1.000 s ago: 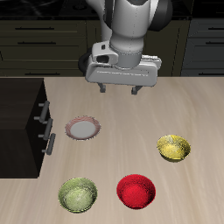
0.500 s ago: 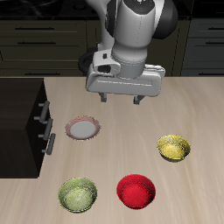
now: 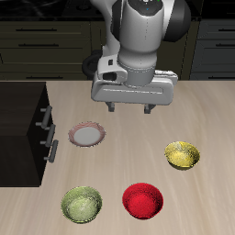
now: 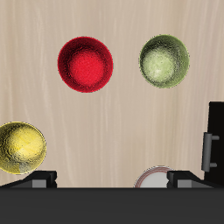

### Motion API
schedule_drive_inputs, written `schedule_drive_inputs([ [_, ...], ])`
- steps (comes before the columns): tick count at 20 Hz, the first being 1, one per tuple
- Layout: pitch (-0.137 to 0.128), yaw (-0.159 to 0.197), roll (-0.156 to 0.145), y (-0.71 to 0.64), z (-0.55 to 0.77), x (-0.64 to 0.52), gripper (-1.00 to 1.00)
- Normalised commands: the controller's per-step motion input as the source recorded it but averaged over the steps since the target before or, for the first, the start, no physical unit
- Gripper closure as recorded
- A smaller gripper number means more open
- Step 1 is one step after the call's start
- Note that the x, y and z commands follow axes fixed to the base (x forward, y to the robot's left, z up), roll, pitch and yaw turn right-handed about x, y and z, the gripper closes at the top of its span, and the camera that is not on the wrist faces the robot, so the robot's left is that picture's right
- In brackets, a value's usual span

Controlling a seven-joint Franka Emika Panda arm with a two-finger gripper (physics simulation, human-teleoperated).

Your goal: Place the red bowl on the plate

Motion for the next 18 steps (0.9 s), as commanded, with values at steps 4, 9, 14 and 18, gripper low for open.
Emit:
schedule_drive_inputs([
  [4,-0.018,0.001,0.058,0.14,0.06,0.17,-1.0],
  [9,0.009,-0.012,-0.014,0.01,0.04,0.22,-1.0],
  [14,0.017,-0.015,-0.016,-0.05,0.0,0.29,-1.0],
  [18,0.036,-0.016,-0.045,-0.14,-0.07,0.34,-1.0],
])
